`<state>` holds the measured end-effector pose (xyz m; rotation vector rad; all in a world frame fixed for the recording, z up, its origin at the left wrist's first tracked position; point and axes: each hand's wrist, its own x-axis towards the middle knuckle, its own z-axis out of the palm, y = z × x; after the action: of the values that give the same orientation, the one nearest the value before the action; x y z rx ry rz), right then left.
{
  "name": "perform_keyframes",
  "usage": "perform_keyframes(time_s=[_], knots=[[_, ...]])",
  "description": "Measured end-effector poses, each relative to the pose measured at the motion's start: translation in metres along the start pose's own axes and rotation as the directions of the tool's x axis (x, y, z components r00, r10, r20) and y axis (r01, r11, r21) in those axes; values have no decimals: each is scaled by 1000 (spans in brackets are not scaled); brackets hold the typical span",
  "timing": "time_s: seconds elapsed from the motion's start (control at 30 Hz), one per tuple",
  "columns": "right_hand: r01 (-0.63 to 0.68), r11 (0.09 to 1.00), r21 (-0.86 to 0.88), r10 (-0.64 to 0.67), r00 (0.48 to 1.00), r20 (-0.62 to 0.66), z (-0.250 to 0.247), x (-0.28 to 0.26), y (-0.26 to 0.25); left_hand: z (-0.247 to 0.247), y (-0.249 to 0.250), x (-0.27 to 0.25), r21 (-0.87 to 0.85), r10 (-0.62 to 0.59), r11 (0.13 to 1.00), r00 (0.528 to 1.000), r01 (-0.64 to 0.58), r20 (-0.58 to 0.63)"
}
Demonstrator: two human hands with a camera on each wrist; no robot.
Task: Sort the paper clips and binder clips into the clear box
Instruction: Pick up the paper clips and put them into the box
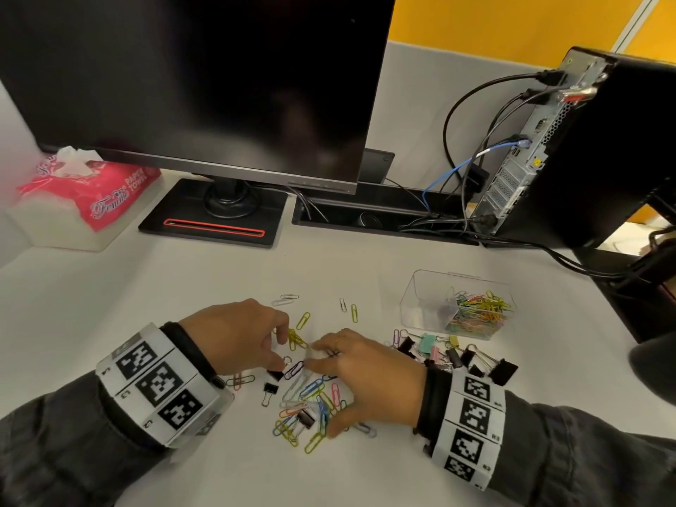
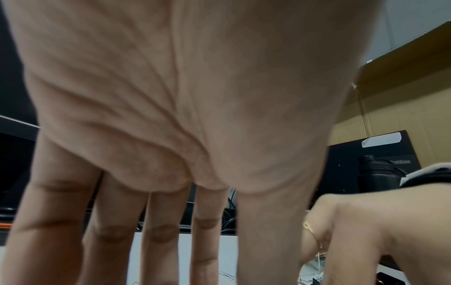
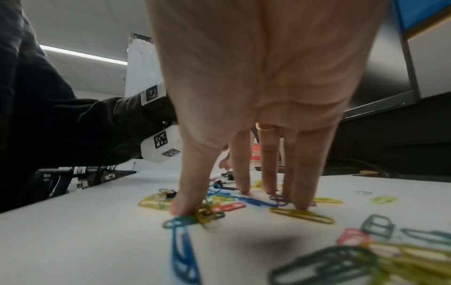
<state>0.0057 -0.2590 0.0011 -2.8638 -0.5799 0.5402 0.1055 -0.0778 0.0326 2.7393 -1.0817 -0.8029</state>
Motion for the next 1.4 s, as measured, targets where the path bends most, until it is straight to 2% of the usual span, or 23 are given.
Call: perform_keyframes(time_s=[0.27, 0.5, 0.6, 0.73, 0.83, 1.13, 1.27, 1.4], knots=[[42, 999, 30, -39, 995, -97, -4, 6, 10, 1, 2, -1, 2, -4, 1000, 1000, 4, 15], [8, 964, 266, 37, 986, -164, -12, 3, 31, 1, 4, -1, 4, -16, 1000, 1000, 16, 4], [65, 974, 216, -10, 970, -245, -11, 6, 25, 0, 4, -1, 3, -23, 1000, 1000, 23, 11], [186, 975, 121, -181, 982, -52, -5, 12, 2, -3, 1, -1, 8, -29, 1000, 999, 29, 18], [226, 970, 93, -222, 974, -53, -4, 16, -3, -6, 0, -3, 13, -25, 1000, 1000, 25, 12], [156, 982, 103, -144, 983, -116, -8, 10, 17, -4, 0, -2, -2, -25, 1000, 999, 25, 28], [82, 949, 305, -32, 986, -167, -11, 6, 29, -4, 0, -1, -6, -18, 1000, 1000, 18, 23], [31, 859, 512, 96, 971, -220, -26, -7, 41, -1, -3, 1, -23, -11, 1000, 1000, 11, 9]])
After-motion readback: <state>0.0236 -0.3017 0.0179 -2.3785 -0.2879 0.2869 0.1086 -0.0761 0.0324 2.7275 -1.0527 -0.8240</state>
